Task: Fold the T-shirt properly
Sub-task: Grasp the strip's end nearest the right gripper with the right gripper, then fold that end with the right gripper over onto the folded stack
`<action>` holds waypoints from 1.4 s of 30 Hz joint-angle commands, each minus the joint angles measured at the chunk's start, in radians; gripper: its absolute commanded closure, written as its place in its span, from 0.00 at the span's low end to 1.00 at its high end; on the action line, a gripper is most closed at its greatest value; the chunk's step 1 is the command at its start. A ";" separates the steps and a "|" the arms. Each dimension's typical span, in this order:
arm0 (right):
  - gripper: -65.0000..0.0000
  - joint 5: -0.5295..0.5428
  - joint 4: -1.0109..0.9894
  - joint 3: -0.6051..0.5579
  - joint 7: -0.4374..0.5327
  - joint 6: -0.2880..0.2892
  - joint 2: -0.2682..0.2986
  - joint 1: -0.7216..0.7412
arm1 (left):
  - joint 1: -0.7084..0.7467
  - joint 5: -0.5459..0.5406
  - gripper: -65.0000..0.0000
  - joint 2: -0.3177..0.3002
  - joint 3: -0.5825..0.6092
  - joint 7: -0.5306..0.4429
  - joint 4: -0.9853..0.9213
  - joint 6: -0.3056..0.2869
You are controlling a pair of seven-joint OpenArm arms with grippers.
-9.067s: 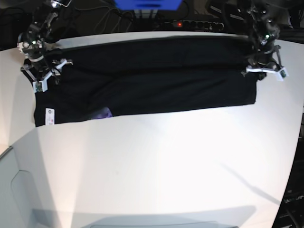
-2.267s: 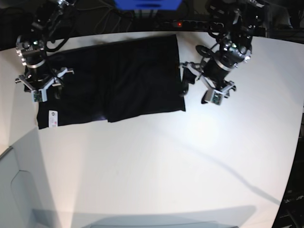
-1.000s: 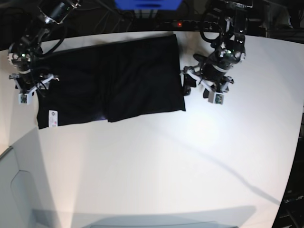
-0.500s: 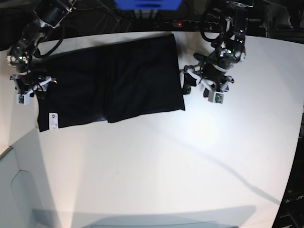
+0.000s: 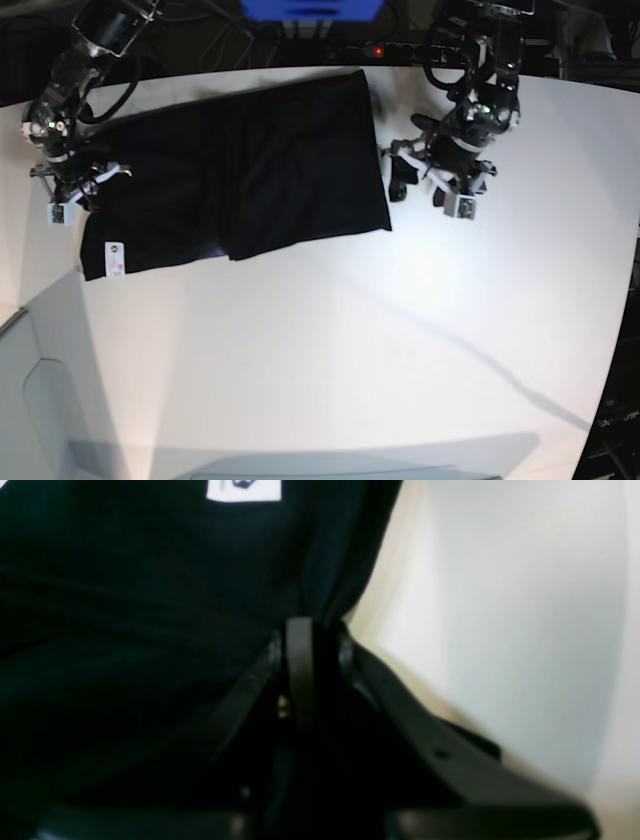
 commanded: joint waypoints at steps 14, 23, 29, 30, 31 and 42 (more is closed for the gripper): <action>1.00 -0.025 0.462 -0.089 -0.046 0.017 -0.121 -0.086 | 0.025 -0.005 0.34 -0.004 -0.089 -0.018 0.090 -0.004; 1.00 -0.025 0.561 -0.310 -0.038 0.017 -0.159 -0.209 | 0.037 -0.005 0.34 -0.003 -0.087 -0.018 0.090 -0.004; 1.00 -0.025 0.563 -0.485 -0.035 0.017 -0.154 -0.229 | 0.035 -0.005 0.34 -0.003 -0.087 -0.018 0.063 -0.004; 1.00 -0.025 0.568 -0.514 -0.034 0.017 -0.153 -0.225 | 0.034 -0.005 0.34 -0.003 -0.087 -0.018 0.047 -0.004; 1.00 -0.025 0.571 -0.534 -0.023 0.017 -0.153 -0.225 | 0.032 -0.005 0.34 -0.003 -0.087 -0.018 0.035 -0.004; 1.00 -0.028 0.574 -0.853 0.123 0.017 -0.087 -0.250 | -0.024 -0.002 0.34 0.045 -0.085 -0.018 -0.068 -0.004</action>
